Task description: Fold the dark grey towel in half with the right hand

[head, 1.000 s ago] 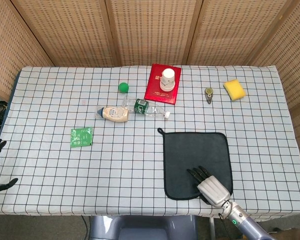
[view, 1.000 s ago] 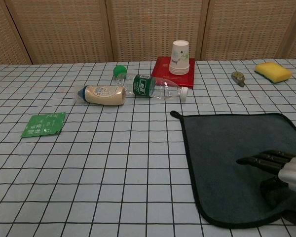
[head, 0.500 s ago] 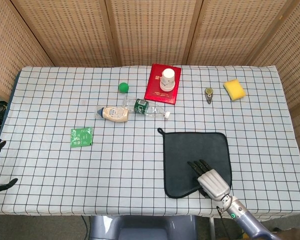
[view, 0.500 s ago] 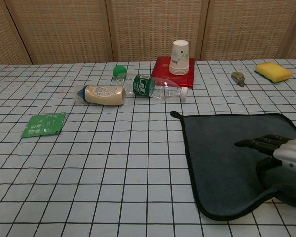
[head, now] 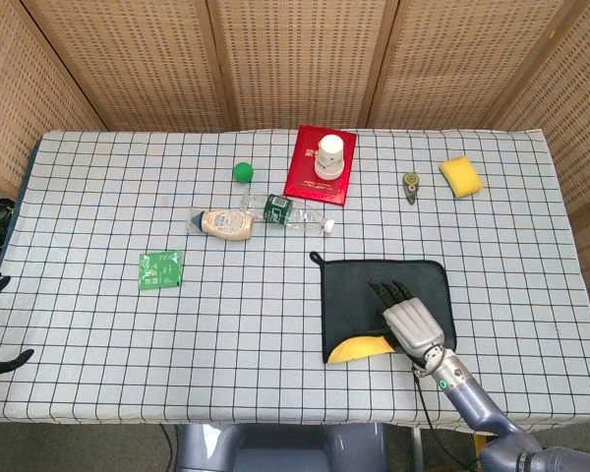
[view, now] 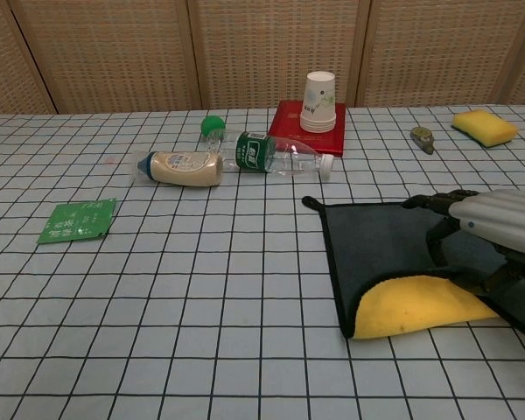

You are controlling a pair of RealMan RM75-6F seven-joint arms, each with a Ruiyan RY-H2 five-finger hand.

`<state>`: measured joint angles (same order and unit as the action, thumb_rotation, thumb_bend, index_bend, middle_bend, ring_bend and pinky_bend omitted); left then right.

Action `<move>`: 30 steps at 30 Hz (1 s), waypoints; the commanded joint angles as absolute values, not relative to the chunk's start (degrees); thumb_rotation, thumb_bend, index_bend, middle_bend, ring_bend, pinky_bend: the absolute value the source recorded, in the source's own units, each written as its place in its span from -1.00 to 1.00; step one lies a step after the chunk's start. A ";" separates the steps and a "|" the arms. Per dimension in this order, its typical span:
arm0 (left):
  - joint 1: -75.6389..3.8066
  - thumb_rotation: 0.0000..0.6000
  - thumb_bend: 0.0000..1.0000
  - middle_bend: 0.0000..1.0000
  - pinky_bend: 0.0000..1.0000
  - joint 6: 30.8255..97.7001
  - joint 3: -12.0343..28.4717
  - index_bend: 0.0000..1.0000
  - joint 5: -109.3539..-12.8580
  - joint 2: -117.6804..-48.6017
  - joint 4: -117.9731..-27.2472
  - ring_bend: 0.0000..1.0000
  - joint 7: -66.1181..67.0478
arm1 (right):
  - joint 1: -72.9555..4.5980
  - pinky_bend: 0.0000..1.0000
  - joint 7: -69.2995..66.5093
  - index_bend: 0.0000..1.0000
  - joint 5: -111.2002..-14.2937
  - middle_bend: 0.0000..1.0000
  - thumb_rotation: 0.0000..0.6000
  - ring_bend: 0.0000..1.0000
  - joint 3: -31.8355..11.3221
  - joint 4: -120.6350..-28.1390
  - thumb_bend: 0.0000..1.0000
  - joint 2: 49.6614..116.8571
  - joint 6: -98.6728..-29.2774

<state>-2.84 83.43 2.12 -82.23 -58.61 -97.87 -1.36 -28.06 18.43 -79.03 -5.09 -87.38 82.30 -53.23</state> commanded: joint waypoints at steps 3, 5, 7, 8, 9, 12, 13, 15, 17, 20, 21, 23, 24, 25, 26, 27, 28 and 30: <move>-3.05 1.00 -1.00 -1.00 -1.00 83.12 2.29 -1.00 -82.02 -58.64 -97.55 -1.00 -1.95 | -30.90 -1.00 22.60 0.19 -72.92 -1.00 1.00 -1.00 -8.04 -85.23 0.23 84.58 -50.78; -3.15 1.00 -1.00 -1.00 -1.00 82.84 2.39 -1.00 -81.72 -58.64 -97.39 -1.00 -2.25 | -31.70 -1.00 23.76 0.20 -70.89 -1.00 1.00 -1.00 -8.62 -84.09 0.23 85.46 -50.23; -3.26 1.00 -1.00 -1.00 -1.00 82.54 2.46 -1.00 -81.44 -58.63 -97.21 -1.00 -2.43 | -32.50 -1.00 24.62 0.20 -68.95 -1.00 1.00 -1.00 -9.24 -82.95 0.23 86.32 -49.78; -3.32 1.00 -1.00 -1.00 -1.00 82.39 2.49 -1.00 -81.30 -58.64 -97.14 -1.00 -2.49 | -32.87 -1.00 24.90 0.20 -68.18 -1.00 1.00 -1.00 -9.53 -82.48 0.23 86.69 -49.68; -3.39 1.00 -1.00 -1.00 -1.00 82.22 2.53 -1.00 -81.14 -58.65 -97.08 -1.00 -2.54 | -33.20 -1.00 25.15 0.20 -67.56 -1.00 1.00 -1.00 -9.74 -82.03 0.23 87.01 -49.62; -3.57 1.00 -1.00 -1.00 -1.00 81.79 2.61 -1.00 -80.77 -58.71 -96.89 -1.00 -2.57 | -34.03 -1.00 25.75 0.20 -65.95 -1.00 1.00 -1.00 -10.15 -80.72 0.23 87.74 -49.39; -3.62 1.00 -1.00 -1.00 -1.00 81.67 2.63 -1.00 -80.66 -58.74 -96.85 -1.00 -2.58 | -34.24 -1.00 25.90 0.20 -65.53 -1.00 1.00 -1.00 -10.24 -80.35 0.23 87.92 -49.29; -3.72 1.00 -1.00 -1.00 -1.00 81.39 2.70 -1.00 -80.36 -58.78 -96.72 -1.00 -2.59 | -34.70 -1.00 26.20 0.20 -64.53 -1.00 1.00 -1.00 -10.41 -79.46 0.23 88.41 -49.11; -3.87 1.00 -1.00 -1.00 -1.00 81.06 2.76 -1.00 -80.09 -58.86 -96.59 -1.00 -2.53 | -35.20 -1.00 26.49 0.20 -63.88 -1.00 1.00 -1.00 -10.42 -78.60 0.23 88.87 -49.03; -4.04 1.00 -1.00 -1.00 -1.00 80.69 2.82 -1.00 -79.78 -58.95 -96.46 -1.00 -2.45 | -35.72 -1.00 26.38 0.21 -63.44 -1.00 1.00 -1.00 -10.51 -77.96 0.23 89.31 -49.20; -4.07 1.00 -1.00 -1.00 -1.00 80.63 2.83 -1.00 -79.71 -58.97 -96.45 -1.00 -2.43 | -35.85 -1.00 26.33 0.21 -63.35 -1.00 1.00 -1.00 -10.56 -77.85 0.23 89.39 -49.24; -4.15 1.00 -1.00 -1.00 -1.00 80.47 2.87 -1.00 -79.54 -59.00 -96.43 -1.00 -2.36 | -36.26 -1.00 26.21 0.21 -63.16 -1.00 1.00 -1.00 -10.66 -77.47 0.23 89.57 -49.35; -4.17 1.00 -1.00 -1.00 -1.00 80.43 2.89 -1.00 -79.47 -59.01 -96.42 -1.00 -2.32 | -36.48 -1.00 26.21 0.21 -63.13 -1.00 1.00 -1.00 -10.70 -77.28 0.23 89.65 -49.41; -4.17 1.00 -1.00 -1.00 -1.00 80.43 2.89 -1.00 -79.42 -59.03 -96.42 -1.00 -2.27 | -36.70 -1.00 26.23 0.21 -63.14 -1.00 1.00 -1.00 -10.69 -77.04 0.23 89.74 -49.46; -4.17 1.00 -1.00 -1.00 -1.00 80.42 2.89 -1.00 -79.40 -59.04 -96.43 -1.00 -2.25 | -36.83 -1.00 26.26 0.21 -63.16 -1.00 1.00 -1.00 -10.64 -76.89 0.23 89.79 -49.47; -4.18 1.00 -1.00 -1.00 -1.00 80.40 2.89 -1.00 -79.38 -59.05 -96.44 -1.00 -2.24 | -36.96 -1.00 26.32 0.22 -63.20 -1.00 1.00 -1.00 -10.57 -76.74 0.23 89.83 -49.48; -4.21 1.00 -1.00 -1.00 -1.00 80.35 2.88 -1.00 -79.35 -59.09 -96.44 -1.00 -2.18 | -37.26 -1.00 26.69 0.22 -63.37 -1.00 1.00 -1.00 -10.43 -76.43 0.23 89.91 -49.52; -4.26 1.00 -1.00 -1.00 -1.00 80.24 2.86 -1.00 -79.29 -59.13 -96.43 -1.00 -2.05 | -37.70 -1.00 27.33 0.23 -63.49 -1.00 1.00 -1.00 -10.30 -75.82 0.23 90.16 -49.73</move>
<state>-4.24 80.25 2.86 -79.30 -59.12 -96.43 -2.05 -37.41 26.97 -63.38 -10.42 -76.18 89.98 -49.58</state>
